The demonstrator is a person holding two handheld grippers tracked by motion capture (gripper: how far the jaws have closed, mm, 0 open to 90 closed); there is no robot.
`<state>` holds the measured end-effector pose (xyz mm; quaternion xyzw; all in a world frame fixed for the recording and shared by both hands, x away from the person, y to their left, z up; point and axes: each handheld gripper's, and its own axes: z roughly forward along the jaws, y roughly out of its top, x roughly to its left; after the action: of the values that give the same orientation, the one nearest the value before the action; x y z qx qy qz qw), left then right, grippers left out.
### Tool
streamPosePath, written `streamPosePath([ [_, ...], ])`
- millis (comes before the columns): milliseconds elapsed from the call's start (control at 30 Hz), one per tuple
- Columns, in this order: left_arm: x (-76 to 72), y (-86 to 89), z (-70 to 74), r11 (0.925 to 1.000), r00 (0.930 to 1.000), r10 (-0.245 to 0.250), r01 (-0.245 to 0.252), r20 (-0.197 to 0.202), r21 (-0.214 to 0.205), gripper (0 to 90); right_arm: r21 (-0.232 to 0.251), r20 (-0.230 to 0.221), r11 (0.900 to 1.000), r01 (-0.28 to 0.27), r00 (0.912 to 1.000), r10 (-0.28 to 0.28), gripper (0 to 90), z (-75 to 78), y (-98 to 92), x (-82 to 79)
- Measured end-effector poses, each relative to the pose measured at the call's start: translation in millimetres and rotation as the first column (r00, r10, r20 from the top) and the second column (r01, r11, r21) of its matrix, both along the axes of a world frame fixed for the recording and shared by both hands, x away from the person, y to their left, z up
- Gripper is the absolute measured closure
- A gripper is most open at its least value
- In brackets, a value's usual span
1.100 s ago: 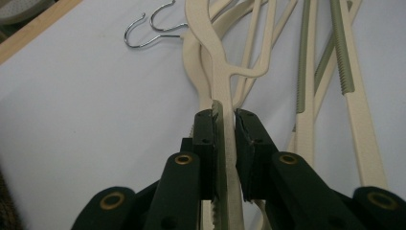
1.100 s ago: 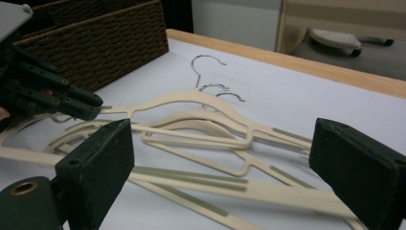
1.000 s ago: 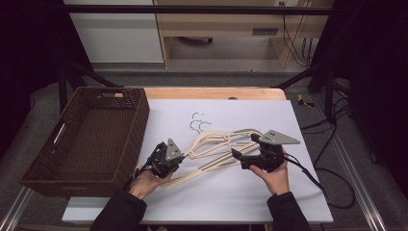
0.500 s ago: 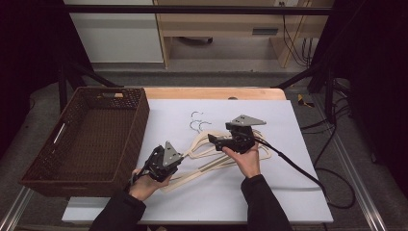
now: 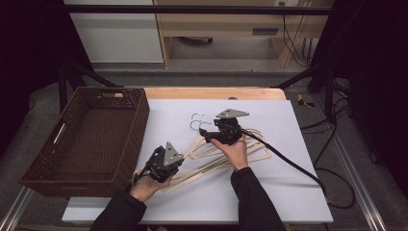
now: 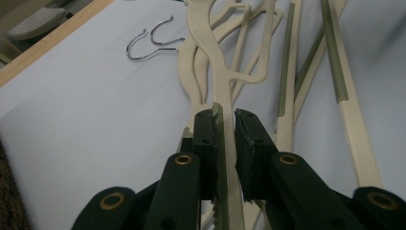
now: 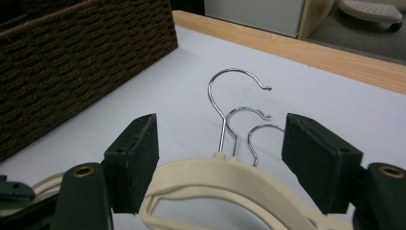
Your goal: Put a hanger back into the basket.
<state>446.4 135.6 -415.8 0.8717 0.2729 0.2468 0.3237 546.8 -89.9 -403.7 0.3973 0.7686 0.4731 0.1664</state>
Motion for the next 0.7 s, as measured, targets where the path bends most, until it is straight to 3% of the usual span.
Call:
streamPosePath([
  [167, -0.3, 0.6, 0.6, 1.0, 1.0, 0.003, -0.003, -0.002, 0.006, 79.2, -0.009, -0.031, 0.9999, -0.006, 0.9995, 0.006, 43.6, -9.8, 12.3, 12.7],
  [233, -0.9, -0.6, -0.2, 0.9999, 1.0, 0.006, -0.006, 0.0, -0.014, 79.3, -0.013, -0.038, 0.9999, -0.003, 0.9993, 0.002, 45.8, -11.9, 13.9, 14.2],
  [467, -3.0, -1.3, 0.1, 1.0, 1.0, -0.003, 0.003, -0.006, 0.006, 79.2, -0.043, -0.074, 0.999, 0.012, 0.9971, -0.015, 66.0, -24.8, 20.7, 26.2],
  [700, -4.7, -1.1, -0.9, 0.9999, 1.0, -0.008, 0.008, 0.0, 0.007, 79.3, -0.057, -0.114, 0.9983, 0.01, 0.9934, -0.016, 75.4, -32.3, 22.7, 30.9],
])
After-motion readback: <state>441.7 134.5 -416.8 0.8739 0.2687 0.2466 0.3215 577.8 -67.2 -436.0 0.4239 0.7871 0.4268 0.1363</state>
